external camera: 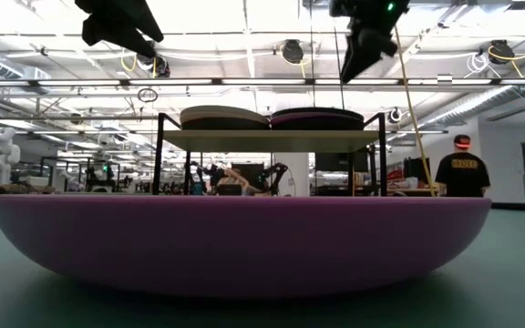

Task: Place and stack plates onto a shelf
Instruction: Stack the light green plate on top of the white plate on the shelf

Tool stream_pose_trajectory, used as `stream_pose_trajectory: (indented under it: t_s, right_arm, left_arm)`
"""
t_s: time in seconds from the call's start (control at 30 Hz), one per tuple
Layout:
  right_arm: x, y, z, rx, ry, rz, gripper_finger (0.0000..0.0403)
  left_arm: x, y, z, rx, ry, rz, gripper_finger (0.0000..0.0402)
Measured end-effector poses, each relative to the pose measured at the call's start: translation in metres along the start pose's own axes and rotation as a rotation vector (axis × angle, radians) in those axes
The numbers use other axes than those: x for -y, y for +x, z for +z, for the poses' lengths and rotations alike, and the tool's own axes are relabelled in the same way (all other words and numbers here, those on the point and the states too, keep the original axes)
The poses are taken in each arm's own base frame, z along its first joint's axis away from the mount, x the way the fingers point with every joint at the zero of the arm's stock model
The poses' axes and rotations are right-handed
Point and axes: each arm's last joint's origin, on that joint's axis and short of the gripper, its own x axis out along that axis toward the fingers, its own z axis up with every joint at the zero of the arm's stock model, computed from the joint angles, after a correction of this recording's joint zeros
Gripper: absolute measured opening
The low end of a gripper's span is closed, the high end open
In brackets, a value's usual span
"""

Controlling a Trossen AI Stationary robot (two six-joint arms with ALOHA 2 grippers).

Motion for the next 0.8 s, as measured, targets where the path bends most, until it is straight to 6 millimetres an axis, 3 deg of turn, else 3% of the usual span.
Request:
stream_pose_trajectory:
  t_s: [0.3,0.6,0.8]
  right_arm:
    - [0.006,-0.04,-0.011,0.132,0.37,0.091,0.0155]
    - [0.0,-0.047,-0.014,0.129,0.641,0.369,0.0155]
    - [-0.011,-0.053,-0.015,0.071,0.71,0.435,0.0155]
  left_arm:
    - [-0.001,0.0,0.0,-0.002,-0.005,0.002,0.0209]
    - [-0.021,0.007,-0.002,-0.155,-0.087,0.055,0.0209]
    - [-0.037,0.012,-0.001,-0.243,-0.07,0.096,0.0209]
